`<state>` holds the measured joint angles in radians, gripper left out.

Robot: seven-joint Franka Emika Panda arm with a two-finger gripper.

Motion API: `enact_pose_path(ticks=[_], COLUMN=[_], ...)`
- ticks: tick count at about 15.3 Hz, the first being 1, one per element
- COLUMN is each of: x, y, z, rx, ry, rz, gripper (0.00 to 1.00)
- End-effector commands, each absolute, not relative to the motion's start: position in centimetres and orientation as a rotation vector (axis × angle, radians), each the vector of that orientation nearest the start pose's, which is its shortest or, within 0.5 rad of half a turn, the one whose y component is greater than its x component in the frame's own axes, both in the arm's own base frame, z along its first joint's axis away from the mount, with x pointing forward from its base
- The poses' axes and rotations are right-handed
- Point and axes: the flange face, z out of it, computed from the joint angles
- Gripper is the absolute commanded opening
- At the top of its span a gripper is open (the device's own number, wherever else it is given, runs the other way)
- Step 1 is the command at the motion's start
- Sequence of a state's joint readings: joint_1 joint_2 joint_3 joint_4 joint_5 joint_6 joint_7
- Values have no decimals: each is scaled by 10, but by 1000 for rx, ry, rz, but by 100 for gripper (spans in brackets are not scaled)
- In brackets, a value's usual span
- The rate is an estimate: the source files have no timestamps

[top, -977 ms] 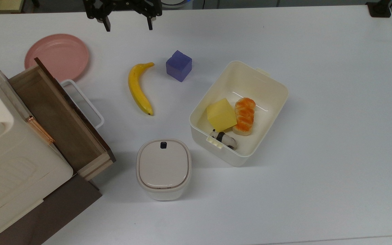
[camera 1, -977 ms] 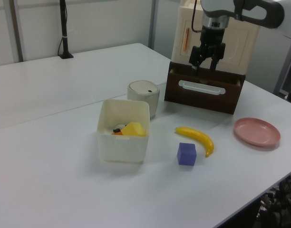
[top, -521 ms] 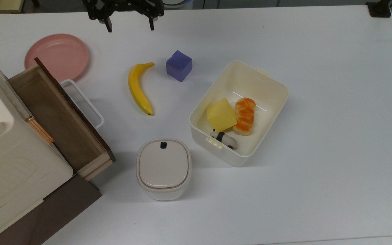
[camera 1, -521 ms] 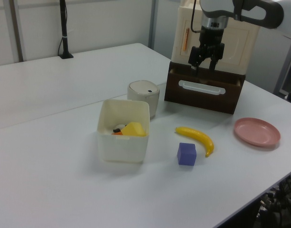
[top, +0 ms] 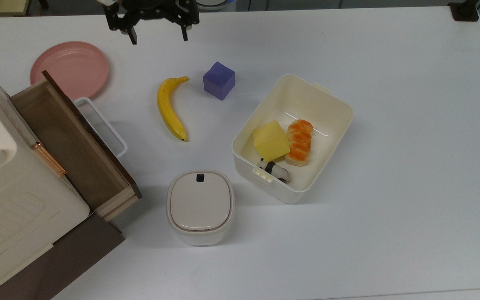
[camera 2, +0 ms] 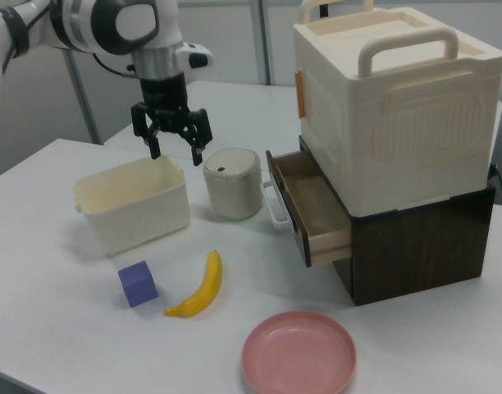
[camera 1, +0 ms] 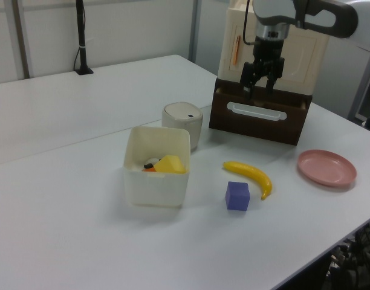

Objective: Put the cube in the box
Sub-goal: 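Move the open gripper over the purple cube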

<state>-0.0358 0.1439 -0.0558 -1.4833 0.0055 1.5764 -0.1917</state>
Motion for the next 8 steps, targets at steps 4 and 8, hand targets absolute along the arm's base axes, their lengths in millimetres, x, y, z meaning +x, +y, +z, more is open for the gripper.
enact_pose_path(ticks=[4,8], x=[603,601], y=[-58,-51], z=[557,554], rx=[-3142,-3126], ry=[-239,-327], rz=[128,158], gripper=[100,100])
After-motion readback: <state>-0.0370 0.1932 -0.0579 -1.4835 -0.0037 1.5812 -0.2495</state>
